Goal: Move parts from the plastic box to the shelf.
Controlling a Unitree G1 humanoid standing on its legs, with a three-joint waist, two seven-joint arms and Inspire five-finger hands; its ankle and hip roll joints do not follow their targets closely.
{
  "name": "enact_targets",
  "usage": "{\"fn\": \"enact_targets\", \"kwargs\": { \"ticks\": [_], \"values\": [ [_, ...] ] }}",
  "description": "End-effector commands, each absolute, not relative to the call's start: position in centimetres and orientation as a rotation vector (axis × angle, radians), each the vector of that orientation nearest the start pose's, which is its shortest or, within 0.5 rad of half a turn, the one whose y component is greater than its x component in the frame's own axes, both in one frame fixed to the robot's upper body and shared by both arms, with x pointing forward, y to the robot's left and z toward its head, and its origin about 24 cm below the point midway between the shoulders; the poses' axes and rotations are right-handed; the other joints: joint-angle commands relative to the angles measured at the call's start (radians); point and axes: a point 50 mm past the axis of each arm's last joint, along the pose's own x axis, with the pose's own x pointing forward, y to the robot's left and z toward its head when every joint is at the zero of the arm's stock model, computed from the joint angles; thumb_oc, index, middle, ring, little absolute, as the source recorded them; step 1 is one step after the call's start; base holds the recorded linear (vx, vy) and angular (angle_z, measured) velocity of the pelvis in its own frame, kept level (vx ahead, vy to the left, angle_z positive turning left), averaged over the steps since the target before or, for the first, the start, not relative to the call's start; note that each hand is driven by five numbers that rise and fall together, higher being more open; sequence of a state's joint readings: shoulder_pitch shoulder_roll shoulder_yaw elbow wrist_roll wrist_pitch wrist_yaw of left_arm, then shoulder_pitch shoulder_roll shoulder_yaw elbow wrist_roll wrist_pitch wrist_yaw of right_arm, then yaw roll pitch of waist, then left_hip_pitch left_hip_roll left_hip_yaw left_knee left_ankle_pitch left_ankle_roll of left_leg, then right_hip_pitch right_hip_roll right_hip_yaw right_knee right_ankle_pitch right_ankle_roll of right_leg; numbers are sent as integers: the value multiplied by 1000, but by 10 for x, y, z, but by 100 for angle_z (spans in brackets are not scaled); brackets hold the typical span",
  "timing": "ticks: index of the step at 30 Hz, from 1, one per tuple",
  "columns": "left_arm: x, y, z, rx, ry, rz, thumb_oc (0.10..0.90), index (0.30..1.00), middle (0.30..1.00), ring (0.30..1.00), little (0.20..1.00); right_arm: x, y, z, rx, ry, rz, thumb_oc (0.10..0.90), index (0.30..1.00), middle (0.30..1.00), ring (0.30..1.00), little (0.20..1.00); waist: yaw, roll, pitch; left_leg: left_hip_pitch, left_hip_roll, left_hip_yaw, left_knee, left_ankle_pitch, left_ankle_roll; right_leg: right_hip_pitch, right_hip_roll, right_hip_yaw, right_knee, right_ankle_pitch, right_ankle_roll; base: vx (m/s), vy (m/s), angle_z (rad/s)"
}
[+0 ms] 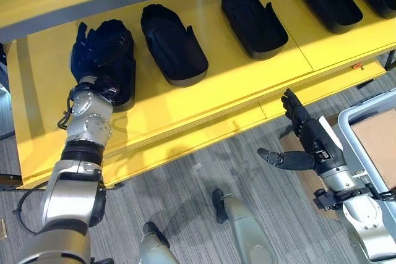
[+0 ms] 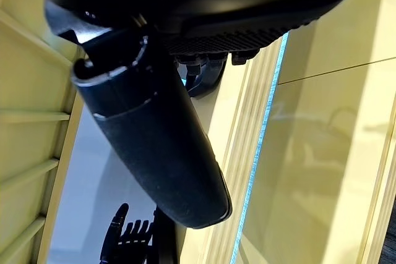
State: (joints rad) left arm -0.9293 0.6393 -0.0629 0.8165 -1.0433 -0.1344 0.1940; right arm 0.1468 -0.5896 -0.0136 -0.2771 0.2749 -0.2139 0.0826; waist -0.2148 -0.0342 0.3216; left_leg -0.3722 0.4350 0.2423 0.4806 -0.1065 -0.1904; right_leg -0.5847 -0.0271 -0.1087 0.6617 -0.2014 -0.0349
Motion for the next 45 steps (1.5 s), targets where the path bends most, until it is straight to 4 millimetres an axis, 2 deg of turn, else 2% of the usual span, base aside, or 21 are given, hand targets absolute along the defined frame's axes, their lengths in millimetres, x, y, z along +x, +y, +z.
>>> {"fn": "enact_targets", "kwargs": {
  "ticks": [1,7,13,15,23,40,45],
  "values": [
    [375,295,278,-631,-590,335,900,1000,1000,1000,1000,210,-206,172,-326,-643,226,900,1000,1000,1000,1000,-16,-13,-100,-80,5,-37,37,17,61,60,-71,42,-54,50,130,0,0,0],
    [379,298,261,-724,-544,374,900,1000,1000,1000,1000,208,-206,174,-326,-653,220,900,1000,1000,1000,1000,-22,-21,-108,-91,9,-42,50,8,62,49,-64,45,-48,49,127,0,0,0],
    [379,301,251,-696,-503,394,900,1000,1000,1000,1000,206,-207,173,-324,-647,225,900,1000,1000,1000,1000,-22,-22,-110,-99,13,-42,61,4,61,43,-59,47,-43,50,125,0,0,0],
    [379,302,241,-681,-473,410,900,1000,1000,1000,1000,204,-208,173,-322,-645,225,900,1000,1000,1000,1000,-21,-22,-112,-105,13,-44,64,3,60,37,-57,46,-43,50,123,-9,3,-2],
    [377,312,233,-618,-436,462,900,1000,1000,1000,1000,202,-209,173,-331,-639,232,900,1000,1000,1000,1000,-16,-20,-111,-115,14,-48,69,1,60,30,-55,42,-39,53,122,-9,2,-3],
    [364,326,240,-656,-519,577,900,1000,1000,1000,1000,200,-207,172,-337,-636,241,900,1000,1000,1000,1000,-6,-23,-103,-109,15,-50,69,1,58,30,-52,42,-32,50,119,-1,0,0],
    [355,333,247,-723,-609,659,900,1000,1000,1000,1000,201,-205,173,-346,-648,251,900,1000,1000,1000,1000,-3,-30,-105,-107,14,-50,63,4,55,30,-51,40,-31,48,120,0,0,0]
  ]
}}
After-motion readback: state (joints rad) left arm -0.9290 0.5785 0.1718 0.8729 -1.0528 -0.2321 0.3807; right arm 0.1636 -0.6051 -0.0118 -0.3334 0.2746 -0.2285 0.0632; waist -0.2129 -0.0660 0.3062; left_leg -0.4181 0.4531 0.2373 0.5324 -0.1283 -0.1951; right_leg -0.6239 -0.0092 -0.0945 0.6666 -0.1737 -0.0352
